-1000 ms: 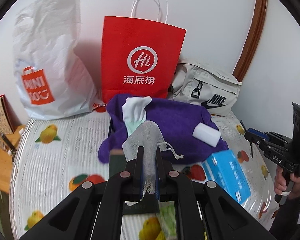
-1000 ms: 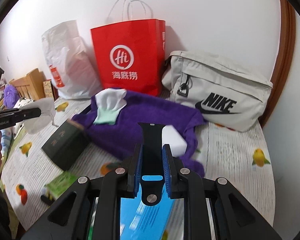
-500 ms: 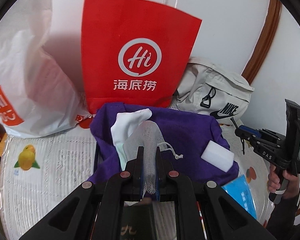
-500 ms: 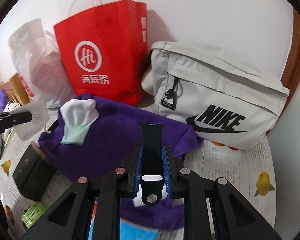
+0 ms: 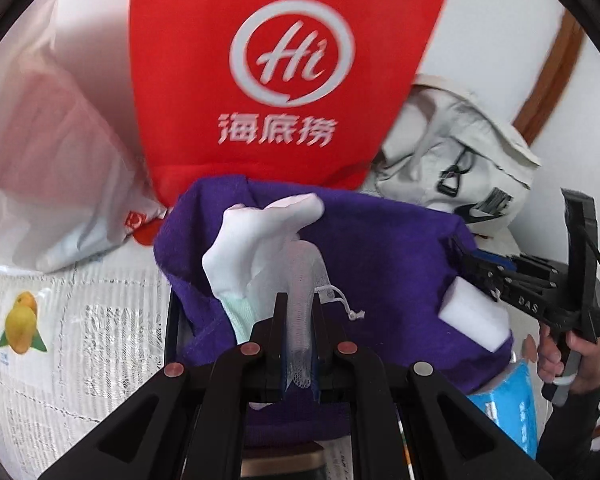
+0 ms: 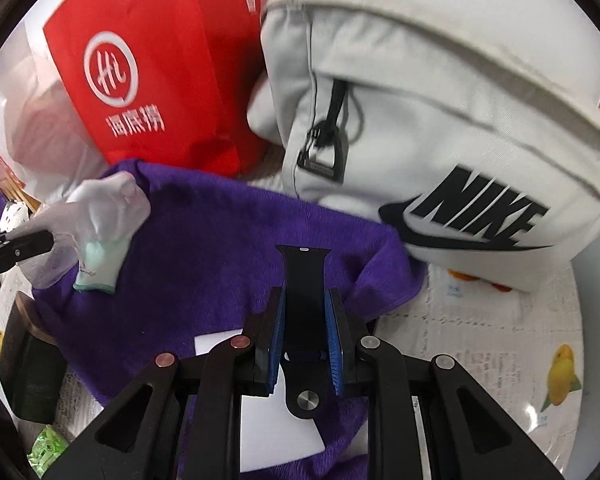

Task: Organize soft objects
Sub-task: 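Open both tools to drop the mesh bag and strap onto the purple towel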

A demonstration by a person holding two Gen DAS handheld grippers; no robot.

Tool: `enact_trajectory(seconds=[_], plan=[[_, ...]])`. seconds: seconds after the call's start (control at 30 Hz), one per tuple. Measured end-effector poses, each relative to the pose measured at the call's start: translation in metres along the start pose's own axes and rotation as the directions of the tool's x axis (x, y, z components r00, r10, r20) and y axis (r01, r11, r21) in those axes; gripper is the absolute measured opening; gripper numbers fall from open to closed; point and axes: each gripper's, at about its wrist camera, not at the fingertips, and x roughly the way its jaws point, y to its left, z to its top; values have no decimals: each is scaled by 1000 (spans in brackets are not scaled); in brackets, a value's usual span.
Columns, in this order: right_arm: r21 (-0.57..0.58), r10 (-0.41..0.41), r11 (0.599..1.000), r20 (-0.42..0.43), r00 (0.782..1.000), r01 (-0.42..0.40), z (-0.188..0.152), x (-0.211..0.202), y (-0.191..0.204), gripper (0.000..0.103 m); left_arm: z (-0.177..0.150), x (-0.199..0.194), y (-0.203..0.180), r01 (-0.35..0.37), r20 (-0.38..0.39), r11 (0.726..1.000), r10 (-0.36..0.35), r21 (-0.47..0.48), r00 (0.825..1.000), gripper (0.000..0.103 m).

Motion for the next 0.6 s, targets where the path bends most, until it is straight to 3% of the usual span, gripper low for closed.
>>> enact_trajectory(seconds=[0.17, 0.4, 0.47, 0.6], plan=[[25, 9, 1000, -51, 999, -8, -1, 18, -2, 19, 3, 13, -1, 14, -42, 1000, -14, 1, 999, 8], [19, 19, 1000, -59, 998, -18, 1, 20, 0, 20, 5, 23, -4, 15, -78, 1000, -15, 2, 997, 11], [14, 36, 999, -56, 998, -35, 1, 19, 1, 21, 6, 25, -2, 14, -85, 1000, -15, -12, 996, 17], [-2, 26, 1000, -46, 999, -26, -1, 14, 2, 41, 6, 31, -4, 17, -117, 1000, -19, -19, 993, 31]])
